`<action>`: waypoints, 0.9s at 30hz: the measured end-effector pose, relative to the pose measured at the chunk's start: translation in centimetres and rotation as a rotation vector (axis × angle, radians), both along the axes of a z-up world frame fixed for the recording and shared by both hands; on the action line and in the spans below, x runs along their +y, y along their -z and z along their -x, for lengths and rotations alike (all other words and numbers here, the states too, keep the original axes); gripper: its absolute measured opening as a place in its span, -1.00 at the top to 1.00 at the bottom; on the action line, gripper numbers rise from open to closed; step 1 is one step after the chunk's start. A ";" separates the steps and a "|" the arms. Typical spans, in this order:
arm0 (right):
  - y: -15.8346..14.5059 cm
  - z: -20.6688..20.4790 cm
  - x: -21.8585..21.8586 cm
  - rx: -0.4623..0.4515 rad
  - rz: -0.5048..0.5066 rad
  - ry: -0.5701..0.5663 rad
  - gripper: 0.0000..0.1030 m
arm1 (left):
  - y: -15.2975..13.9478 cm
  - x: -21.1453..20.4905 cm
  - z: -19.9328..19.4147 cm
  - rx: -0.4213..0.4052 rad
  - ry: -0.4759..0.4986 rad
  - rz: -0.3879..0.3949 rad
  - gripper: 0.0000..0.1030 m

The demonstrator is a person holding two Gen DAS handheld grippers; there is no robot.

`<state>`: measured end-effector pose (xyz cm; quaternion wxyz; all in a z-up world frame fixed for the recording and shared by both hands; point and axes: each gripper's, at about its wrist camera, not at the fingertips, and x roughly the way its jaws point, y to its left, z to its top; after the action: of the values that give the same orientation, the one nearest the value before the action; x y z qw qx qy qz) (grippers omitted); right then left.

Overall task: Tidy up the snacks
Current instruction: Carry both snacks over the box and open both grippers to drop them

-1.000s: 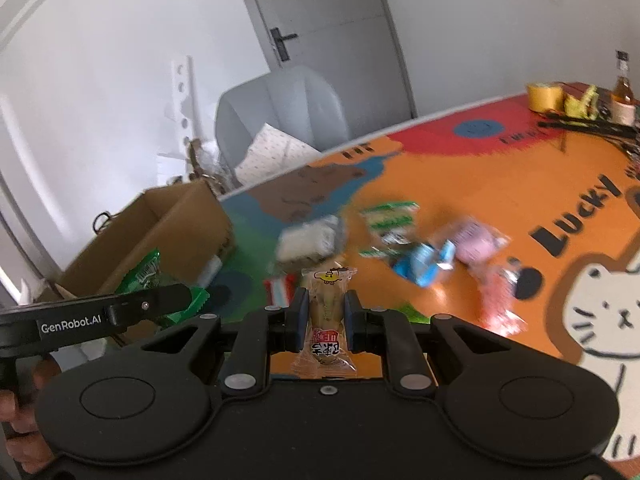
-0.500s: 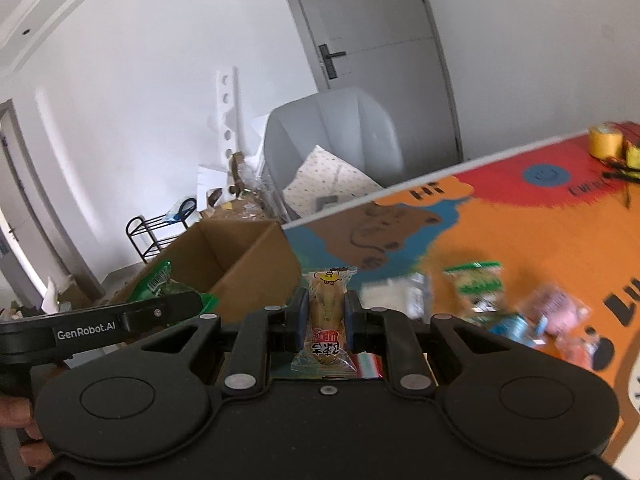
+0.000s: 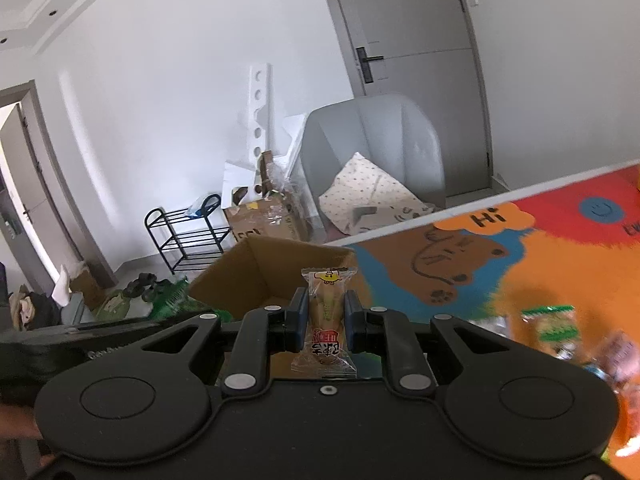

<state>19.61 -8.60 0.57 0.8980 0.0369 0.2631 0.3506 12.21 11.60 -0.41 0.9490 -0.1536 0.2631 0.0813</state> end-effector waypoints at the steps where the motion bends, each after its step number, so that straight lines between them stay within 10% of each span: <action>1: 0.0 -0.1 0.5 0.000 0.002 -0.004 0.67 | 0.1 0.3 -0.1 0.002 -0.004 0.002 0.50; 17: 0.3 -0.7 6.2 0.014 0.026 -0.079 0.65 | -0.2 3.5 1.2 -0.006 -0.087 0.022 -0.08; 27: 0.0 0.0 5.5 0.015 0.018 -0.051 -0.07 | -0.8 3.2 2.8 -0.034 -0.113 0.018 -0.59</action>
<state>19.57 -3.13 0.54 0.8870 0.0246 0.2739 0.3709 9.44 14.80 0.36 0.9459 -0.1779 0.2383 0.1299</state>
